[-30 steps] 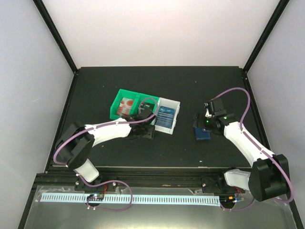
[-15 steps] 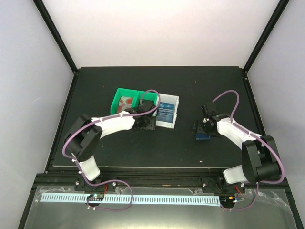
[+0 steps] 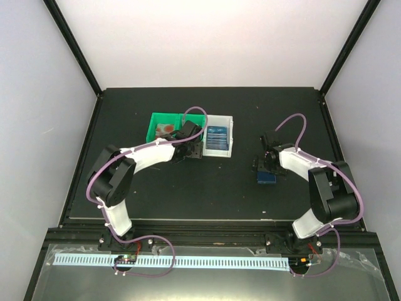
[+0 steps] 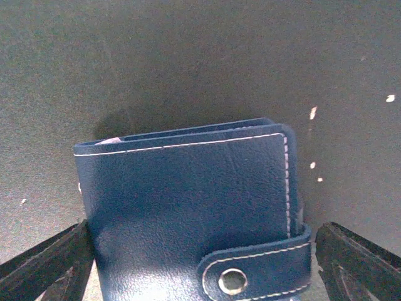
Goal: Put the credit cards into the card holder
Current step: Adjust the storage box at the center of the board, then open the card holder at the center of the board.
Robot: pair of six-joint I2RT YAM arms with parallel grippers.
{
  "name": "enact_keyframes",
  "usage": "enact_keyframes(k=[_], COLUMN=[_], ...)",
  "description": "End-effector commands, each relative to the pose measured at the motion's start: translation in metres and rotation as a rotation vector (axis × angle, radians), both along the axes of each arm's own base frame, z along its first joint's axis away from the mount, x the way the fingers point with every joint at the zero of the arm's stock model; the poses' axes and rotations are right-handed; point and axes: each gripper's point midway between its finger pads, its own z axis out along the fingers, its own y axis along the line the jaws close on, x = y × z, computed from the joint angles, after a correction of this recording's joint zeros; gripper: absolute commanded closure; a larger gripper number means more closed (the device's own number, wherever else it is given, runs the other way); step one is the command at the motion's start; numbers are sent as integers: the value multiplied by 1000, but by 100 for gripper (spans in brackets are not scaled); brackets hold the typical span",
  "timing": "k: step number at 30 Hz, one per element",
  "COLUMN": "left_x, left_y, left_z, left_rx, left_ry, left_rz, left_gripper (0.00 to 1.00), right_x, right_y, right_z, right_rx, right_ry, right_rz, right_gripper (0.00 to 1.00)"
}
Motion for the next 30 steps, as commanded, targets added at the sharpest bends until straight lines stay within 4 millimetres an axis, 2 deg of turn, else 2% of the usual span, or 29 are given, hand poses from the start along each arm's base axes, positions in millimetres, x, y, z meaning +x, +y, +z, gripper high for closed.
enact_keyframes(k=[1, 5, 11, 19, 24, 26, 30], left_x=[4, -14, -49, -100, -124, -130, -140], left_y=[-11, -7, 2, 18, 27, 29, 33], left_z=[21, 29, 29, 12, 6, 11, 7], left_rx=[-55, -102, -211, -337, -374, -402, -422], left_ry=[-54, -49, 7, 118, 166, 162, 179], left_rz=[-60, -69, -37, 35, 63, 66, 72], left_gripper=[33, 30, 26, 22, 21, 21, 21], right_x=[6, 0, -17, -46, -62, -66, -67], right_y=[14, 35, 71, 151, 201, 221, 236], right_z=[-2, -1, 0, -1, 2, 8, 22], right_rx=[56, 141, 166, 234, 279, 322, 374], right_ry=[3, 20, 36, 42, 52, 38, 12], right_rz=[33, 73, 130, 262, 375, 418, 433], right_gripper=[6, 14, 20, 31, 35, 35, 33])
